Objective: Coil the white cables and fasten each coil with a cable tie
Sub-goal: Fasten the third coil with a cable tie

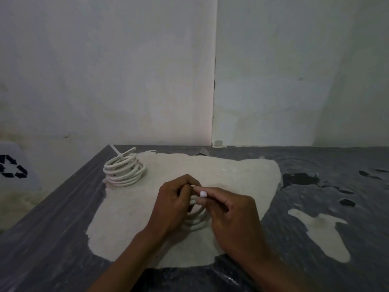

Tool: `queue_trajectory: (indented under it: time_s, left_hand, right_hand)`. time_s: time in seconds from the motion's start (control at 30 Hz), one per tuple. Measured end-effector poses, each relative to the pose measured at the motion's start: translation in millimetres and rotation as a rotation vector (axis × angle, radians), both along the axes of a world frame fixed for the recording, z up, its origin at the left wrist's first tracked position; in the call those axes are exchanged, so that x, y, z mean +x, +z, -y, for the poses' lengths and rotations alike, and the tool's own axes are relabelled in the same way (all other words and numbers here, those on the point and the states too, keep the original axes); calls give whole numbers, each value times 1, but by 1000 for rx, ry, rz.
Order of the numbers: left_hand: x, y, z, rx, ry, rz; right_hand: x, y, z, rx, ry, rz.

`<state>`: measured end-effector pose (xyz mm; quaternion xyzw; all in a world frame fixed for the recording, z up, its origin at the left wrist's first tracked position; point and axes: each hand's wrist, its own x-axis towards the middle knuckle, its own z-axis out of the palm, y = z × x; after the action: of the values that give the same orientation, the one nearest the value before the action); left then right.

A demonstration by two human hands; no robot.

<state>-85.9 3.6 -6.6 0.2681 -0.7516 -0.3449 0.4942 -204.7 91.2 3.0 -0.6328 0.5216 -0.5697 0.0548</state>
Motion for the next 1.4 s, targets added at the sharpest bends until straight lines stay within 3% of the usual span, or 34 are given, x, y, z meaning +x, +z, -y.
queue_trajectory:
  time_s: [0.43,0.83,1.4]
  left_hand:
    - [-3,2,-3,-85,27,39]
    - [-1,5,-5,-180,67,122]
    - [-1,5,-11,-234,117,158]
  right_hand:
    - [-4,4,-2,122,137,462]
    - [3,5,-3,90,108,441]
    - [12,2,-6,23,40,583]
